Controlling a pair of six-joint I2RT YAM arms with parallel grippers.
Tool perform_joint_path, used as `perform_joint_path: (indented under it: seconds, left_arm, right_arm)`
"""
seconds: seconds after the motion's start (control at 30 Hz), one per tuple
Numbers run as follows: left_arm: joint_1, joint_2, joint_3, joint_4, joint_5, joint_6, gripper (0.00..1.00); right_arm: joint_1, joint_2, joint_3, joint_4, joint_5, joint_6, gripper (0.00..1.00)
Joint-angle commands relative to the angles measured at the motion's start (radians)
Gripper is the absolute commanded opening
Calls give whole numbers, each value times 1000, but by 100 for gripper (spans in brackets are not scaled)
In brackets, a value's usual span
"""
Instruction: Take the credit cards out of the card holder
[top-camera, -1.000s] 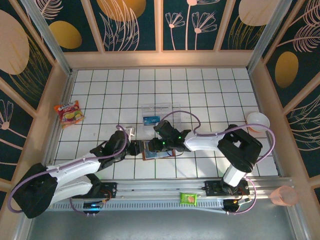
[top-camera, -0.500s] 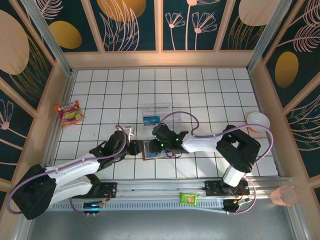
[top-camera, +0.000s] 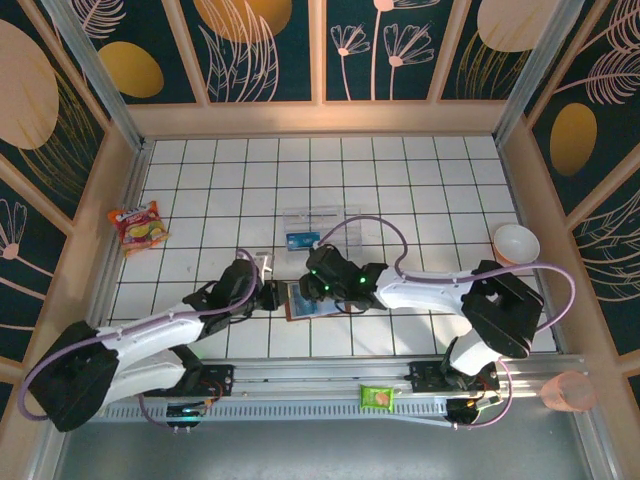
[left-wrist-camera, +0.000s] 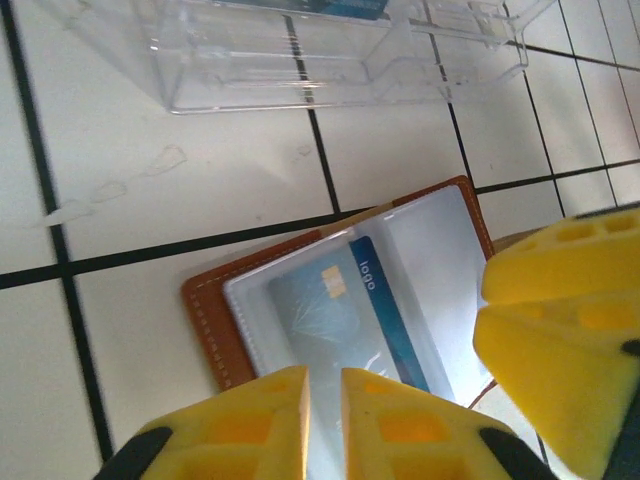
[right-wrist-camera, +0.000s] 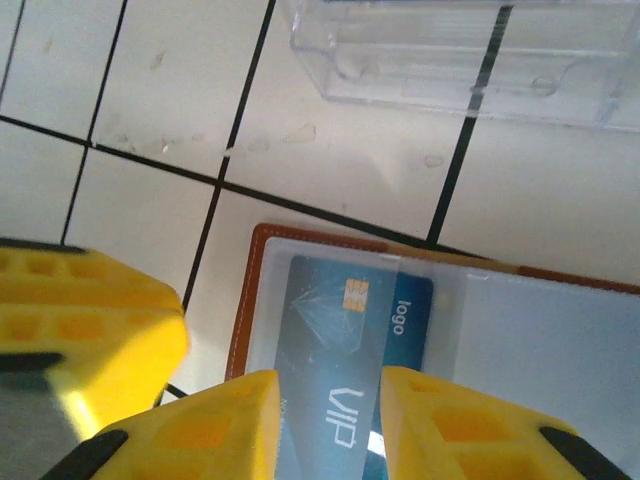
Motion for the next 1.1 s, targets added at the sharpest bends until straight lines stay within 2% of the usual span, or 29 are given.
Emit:
perform_joint_path:
  seconds: [0.0,0.2,0.37,1.07]
  left_arm:
    - [-37,96,51,71,30,1,12]
    - [-40,165,45,66,-55,13,4]
    - [-41,206,47,52,-66,25,0]
    - [-40,221,-17,66,-52,21,0]
  right_arm:
    - [-49,-16,-47,35,-107,-33,31]
    - [-68,29,-40,60,-197,-48,30]
    - [-93,56,-54,100,-247,-19,30]
    - [-153,128,-117,171,-363,52,28]
